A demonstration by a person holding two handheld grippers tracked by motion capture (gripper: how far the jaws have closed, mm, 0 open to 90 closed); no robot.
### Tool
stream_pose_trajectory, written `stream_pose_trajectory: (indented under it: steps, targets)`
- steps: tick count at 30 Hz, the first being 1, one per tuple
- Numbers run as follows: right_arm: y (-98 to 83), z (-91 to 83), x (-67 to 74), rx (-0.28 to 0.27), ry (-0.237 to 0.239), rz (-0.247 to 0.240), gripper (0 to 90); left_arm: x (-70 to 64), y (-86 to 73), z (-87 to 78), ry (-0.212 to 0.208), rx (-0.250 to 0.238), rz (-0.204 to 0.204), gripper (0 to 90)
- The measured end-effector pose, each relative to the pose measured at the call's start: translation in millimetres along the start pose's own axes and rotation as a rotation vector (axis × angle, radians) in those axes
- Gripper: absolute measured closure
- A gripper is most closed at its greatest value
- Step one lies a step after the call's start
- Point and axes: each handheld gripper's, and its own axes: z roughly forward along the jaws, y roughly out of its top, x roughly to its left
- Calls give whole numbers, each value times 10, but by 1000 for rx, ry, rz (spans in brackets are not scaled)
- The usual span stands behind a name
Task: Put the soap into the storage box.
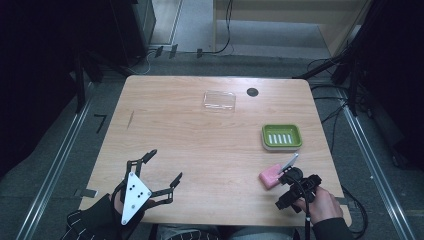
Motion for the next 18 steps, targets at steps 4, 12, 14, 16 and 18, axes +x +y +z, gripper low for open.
stream_pose_trajectory:
  steps: [4,12,14,16,18]
  targets:
    - [36,-6,-21,-1,-3,14,5,-2,0,2,-2,1,1,136]
    - [126,-35,-48,-28,18,30,0,-6,1,7,-5,0,3,136]
    - [161,-37,-48,-32,21,26,0,-6,1,6,-4,1,3,136]
    - [192,-38,-46,-38,20,23,0,-6,1,6,-4,1,3,136]
    - [253,-37,-40,-38,18,14,0,-5,0,6,-5,1,4,136]
